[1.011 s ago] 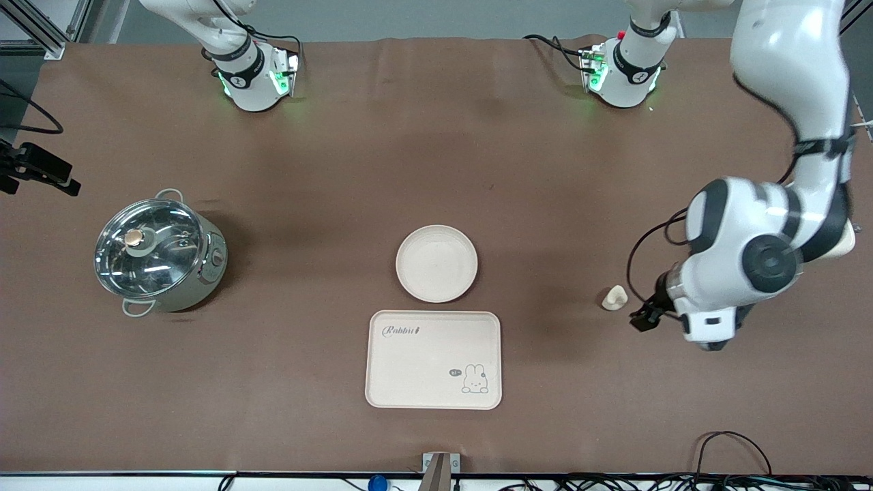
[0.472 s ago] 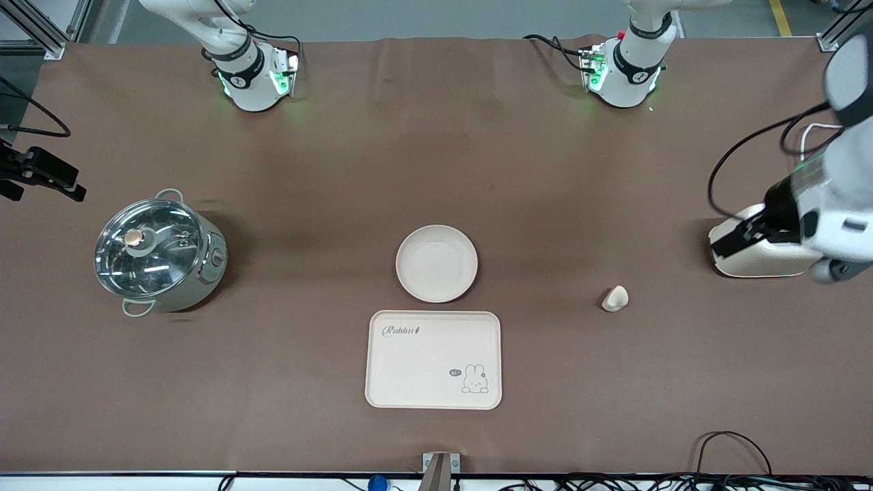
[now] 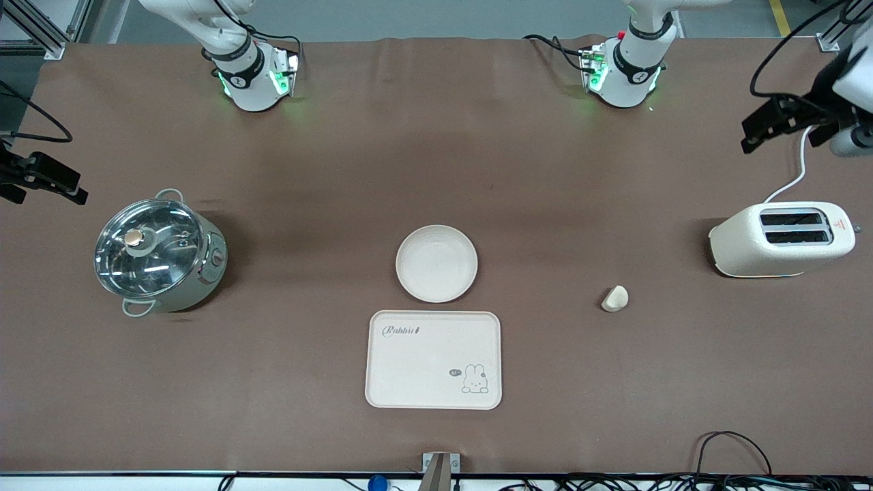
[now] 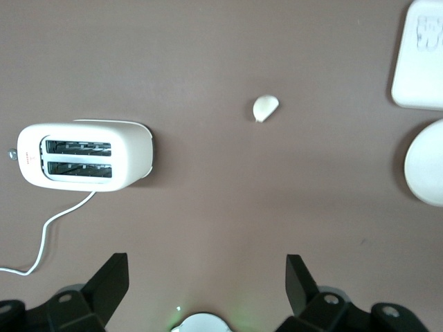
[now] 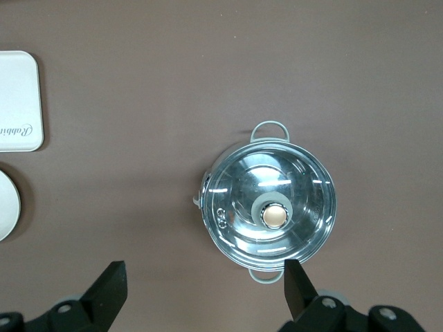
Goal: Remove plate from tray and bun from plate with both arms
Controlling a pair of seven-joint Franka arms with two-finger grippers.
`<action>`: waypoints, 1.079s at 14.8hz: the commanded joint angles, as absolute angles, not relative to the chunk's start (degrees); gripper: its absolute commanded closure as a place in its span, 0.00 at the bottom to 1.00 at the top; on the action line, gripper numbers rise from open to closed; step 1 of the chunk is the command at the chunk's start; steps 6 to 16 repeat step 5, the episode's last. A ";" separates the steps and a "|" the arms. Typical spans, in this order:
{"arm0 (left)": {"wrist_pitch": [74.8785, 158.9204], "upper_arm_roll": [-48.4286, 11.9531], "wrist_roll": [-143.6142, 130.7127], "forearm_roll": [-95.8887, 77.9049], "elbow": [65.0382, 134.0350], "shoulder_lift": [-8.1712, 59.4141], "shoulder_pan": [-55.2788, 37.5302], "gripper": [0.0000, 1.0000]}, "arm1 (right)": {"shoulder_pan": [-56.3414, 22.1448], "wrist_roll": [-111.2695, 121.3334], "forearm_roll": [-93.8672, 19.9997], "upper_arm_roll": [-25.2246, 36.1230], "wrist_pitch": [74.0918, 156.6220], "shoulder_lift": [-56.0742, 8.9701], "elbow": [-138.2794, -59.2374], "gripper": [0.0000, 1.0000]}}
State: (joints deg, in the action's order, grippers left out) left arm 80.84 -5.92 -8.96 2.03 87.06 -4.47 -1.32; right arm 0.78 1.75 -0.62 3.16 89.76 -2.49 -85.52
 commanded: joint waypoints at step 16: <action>83.59 -5.89 -1.32 0.09 95.63 -12.22 -0.79 0.00 | 1.67 1.93 -0.35 3.16 87.54 -1.58 -86.13 0.00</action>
